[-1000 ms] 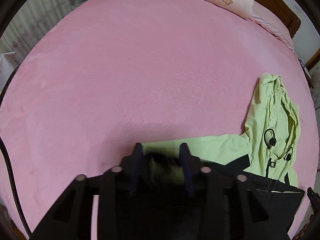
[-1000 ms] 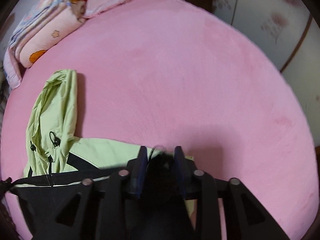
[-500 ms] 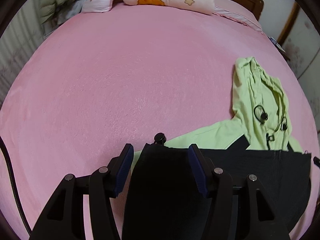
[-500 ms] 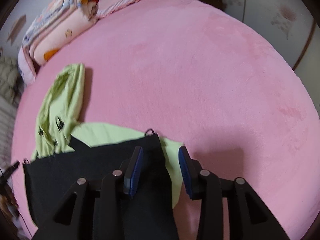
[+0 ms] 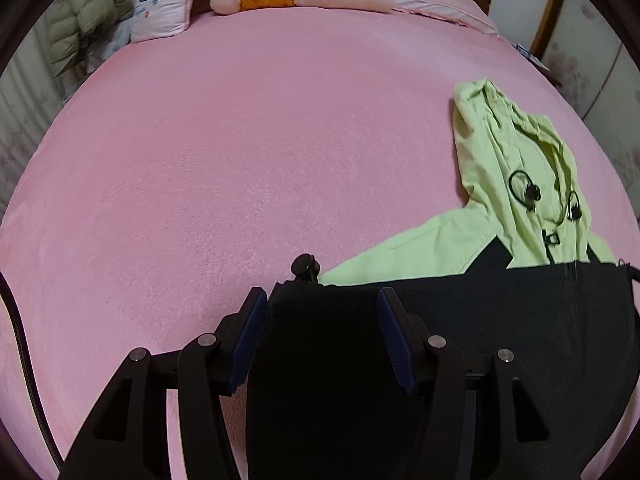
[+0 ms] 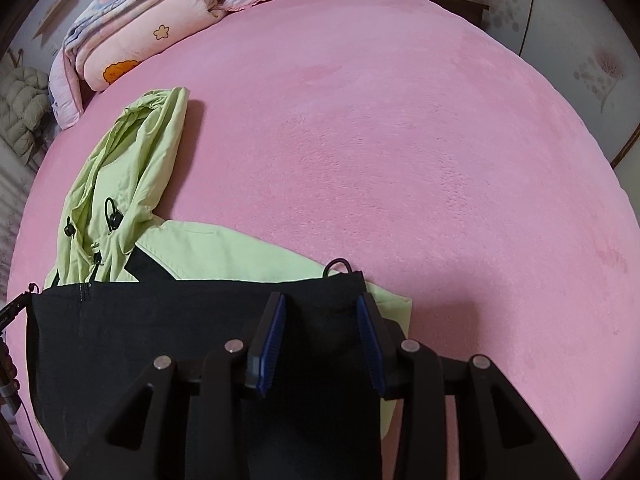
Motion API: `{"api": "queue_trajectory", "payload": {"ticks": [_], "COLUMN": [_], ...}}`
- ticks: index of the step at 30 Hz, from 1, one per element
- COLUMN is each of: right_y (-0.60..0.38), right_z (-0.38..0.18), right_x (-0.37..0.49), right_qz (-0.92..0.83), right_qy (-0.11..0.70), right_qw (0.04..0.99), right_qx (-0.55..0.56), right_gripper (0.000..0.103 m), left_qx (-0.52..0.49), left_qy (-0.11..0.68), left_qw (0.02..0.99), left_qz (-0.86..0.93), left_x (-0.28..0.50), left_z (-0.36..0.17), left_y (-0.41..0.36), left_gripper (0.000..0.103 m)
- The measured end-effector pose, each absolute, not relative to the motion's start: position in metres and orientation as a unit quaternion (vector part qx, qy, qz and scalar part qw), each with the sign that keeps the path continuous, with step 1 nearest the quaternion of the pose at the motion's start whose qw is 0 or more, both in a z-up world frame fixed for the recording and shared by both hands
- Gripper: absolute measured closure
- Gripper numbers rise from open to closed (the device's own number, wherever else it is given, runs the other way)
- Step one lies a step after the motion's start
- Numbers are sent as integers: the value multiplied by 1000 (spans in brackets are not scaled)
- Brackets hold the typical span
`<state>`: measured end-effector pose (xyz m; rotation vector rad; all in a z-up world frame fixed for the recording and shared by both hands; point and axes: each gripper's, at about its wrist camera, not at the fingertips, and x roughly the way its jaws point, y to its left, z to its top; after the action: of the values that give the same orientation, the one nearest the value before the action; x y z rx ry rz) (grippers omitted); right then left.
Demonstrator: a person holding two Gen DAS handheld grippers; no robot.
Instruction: Fold large clothes
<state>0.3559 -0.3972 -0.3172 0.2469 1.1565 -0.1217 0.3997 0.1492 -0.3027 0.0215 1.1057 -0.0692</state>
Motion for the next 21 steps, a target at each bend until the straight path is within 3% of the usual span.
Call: {"api": "queue_trajectory", "payload": {"ticks": [8,14,17,21], "right_y": [-403,-400,-395,-386], "right_z": [-319,-320,-322,-329], "right_x": [351,349,352,356], "right_qz": [-52,-40,-35,-53], "right_qy": [540,541,542,547], "right_qw": [832,835,835,833], "right_qx": [117,97,89,66], "right_gripper": [50,49,49,49], "left_qx": [20,20,26,50], "left_qy": [526,520,521,523], "left_qw": [850,854,853,851], "left_qz": [-30,-26,-22,-10], "left_x": [400,400,400,398], "left_z": [-316,-323,-325,-328], "left_y": [147,144,142,140], "left_gripper": [47,48,57,82]}}
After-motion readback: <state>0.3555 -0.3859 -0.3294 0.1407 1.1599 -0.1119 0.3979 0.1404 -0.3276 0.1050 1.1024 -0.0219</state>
